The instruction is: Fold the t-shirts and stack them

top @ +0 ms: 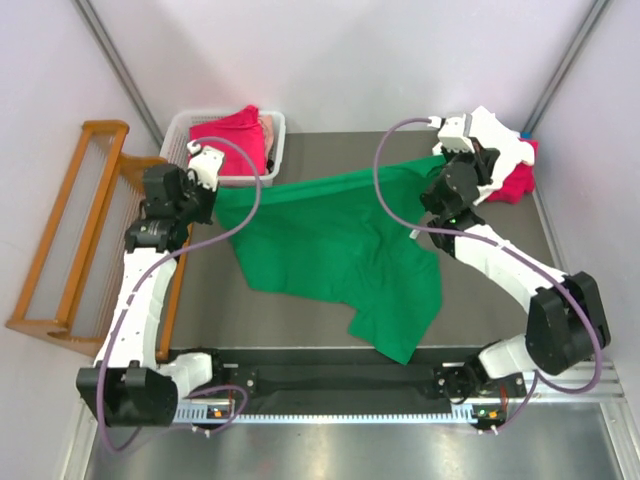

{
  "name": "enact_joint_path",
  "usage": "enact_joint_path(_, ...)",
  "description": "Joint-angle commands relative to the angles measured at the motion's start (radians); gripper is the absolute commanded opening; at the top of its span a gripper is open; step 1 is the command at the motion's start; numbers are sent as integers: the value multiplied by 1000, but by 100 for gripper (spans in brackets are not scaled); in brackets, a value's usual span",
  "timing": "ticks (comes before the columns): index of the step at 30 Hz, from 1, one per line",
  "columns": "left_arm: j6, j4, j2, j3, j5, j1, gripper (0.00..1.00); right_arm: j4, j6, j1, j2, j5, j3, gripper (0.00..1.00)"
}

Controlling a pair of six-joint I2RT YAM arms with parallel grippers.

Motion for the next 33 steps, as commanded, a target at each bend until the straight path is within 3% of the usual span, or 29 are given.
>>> enact_joint_path(1,82,14,49,-34,-60,19,0,-51,185,-53,50,33,8,0)
enact_joint_path(6,85,80,132,-37,-59,21,0,-151,267,-52,191,29,71,0)
enact_joint_path(14,99,155,331,21,-109,18,0,-146,274,-70,339,9,167,0)
enact_joint_path(21,44,178,483,147,-137,5,0,-223,281,-118,459,-2,396,0)
enact_joint_path(27,-1,212,491,147,-164,-8,0,-540,483,-118,494,-59,477,0)
enact_joint_path(29,-18,203,499,161,-177,-16,3,-670,545,-115,509,-83,516,24)
enact_joint_path(30,-27,192,505,171,-209,-16,15,-700,588,-113,511,-94,525,39)
enact_joint_path(31,-32,181,505,182,-227,-16,29,-736,606,-106,508,-102,536,74)
enact_joint_path(32,-35,154,503,208,-235,-44,44,-776,619,-103,502,-108,554,89)
enact_joint_path(33,-42,147,490,219,-238,-50,72,-800,635,-99,495,-111,565,99)
